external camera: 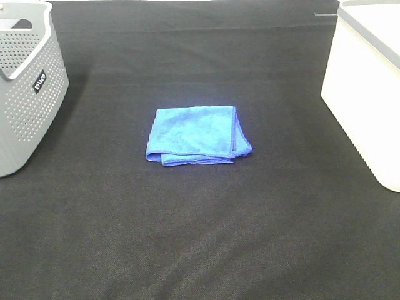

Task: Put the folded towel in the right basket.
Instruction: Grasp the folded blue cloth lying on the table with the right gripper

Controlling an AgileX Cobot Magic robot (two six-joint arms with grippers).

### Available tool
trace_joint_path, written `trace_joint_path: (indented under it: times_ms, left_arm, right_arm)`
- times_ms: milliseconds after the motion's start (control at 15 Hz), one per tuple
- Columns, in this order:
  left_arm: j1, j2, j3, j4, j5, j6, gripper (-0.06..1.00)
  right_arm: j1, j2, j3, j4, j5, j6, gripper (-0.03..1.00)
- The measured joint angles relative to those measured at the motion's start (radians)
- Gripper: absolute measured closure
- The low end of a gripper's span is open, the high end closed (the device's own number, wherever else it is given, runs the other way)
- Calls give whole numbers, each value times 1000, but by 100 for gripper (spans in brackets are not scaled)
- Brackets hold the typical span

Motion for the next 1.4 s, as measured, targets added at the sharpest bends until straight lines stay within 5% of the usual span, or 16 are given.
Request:
trace_joint_path:
  times_ms: [667,1133,1400]
  left_arm:
    - [0,0,0,5,0,0,-5]
    - [0,0,0,5,0,0,-5]
    - [0,0,0,5,0,0,-5]
  right_arm:
    - [0,58,-26,11,-3,-5,1]
    - [0,882,-613,126,22,-27,1]
    - [0,1105,-763,204,19,-52,1]
